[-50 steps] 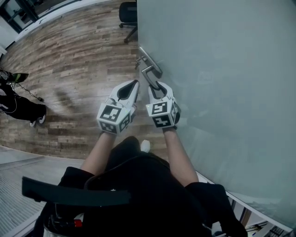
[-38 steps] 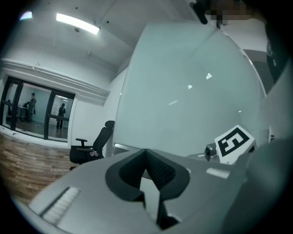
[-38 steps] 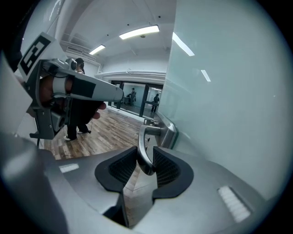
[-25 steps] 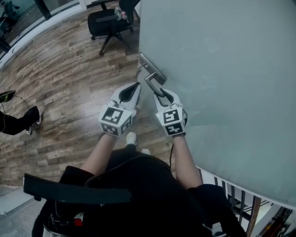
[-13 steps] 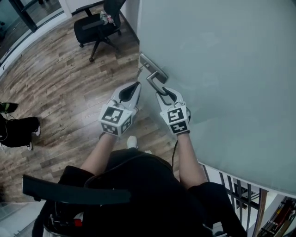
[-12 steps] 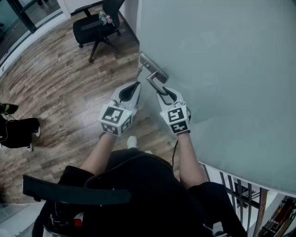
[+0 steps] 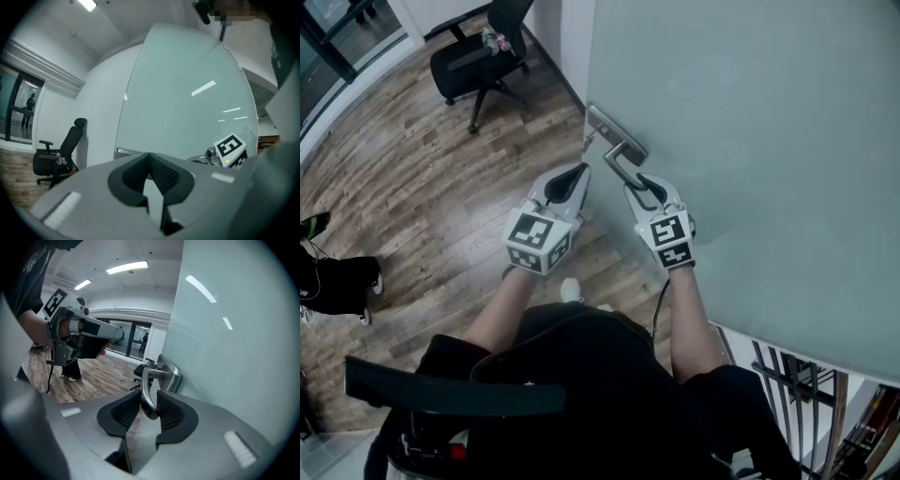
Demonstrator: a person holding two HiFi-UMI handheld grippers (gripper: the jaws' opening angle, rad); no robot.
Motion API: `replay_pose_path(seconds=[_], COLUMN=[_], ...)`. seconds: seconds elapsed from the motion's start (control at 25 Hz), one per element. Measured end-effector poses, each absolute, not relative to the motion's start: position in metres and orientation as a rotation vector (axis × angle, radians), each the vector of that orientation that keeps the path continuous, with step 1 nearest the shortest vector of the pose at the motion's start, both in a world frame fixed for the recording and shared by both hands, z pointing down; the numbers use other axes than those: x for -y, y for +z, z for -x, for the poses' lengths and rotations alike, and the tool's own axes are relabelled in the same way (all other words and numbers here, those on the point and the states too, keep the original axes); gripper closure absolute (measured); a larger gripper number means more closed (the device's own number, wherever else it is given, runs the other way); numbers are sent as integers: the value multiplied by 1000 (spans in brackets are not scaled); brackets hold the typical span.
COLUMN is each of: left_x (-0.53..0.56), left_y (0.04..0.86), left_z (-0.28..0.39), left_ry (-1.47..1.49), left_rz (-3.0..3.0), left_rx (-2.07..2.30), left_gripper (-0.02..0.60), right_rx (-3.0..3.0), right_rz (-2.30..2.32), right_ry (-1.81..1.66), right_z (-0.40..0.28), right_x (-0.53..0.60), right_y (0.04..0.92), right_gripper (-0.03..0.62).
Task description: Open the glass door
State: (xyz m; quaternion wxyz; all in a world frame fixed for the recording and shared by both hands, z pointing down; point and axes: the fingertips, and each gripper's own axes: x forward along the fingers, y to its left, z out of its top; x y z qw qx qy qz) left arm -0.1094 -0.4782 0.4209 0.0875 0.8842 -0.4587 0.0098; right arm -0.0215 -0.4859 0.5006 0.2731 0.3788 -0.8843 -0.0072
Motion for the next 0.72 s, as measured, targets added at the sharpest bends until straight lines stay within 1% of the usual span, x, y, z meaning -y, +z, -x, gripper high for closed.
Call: replay_pose_path(seconds=[0.28, 0.72], left_x=[491, 506], left_y=[420, 424], left_z=[110, 91], left_ry=[36, 52], left_rz=[-2673, -2663], left_rx=[1299, 1293], left_gripper=[583, 583], right_rx=[2368, 2354], right_rz=[-1055, -1095], right_ry=[-32, -6], right_z=[17, 1], right_x=[497, 511], right_y=[501, 501], right_gripper=[479, 479])
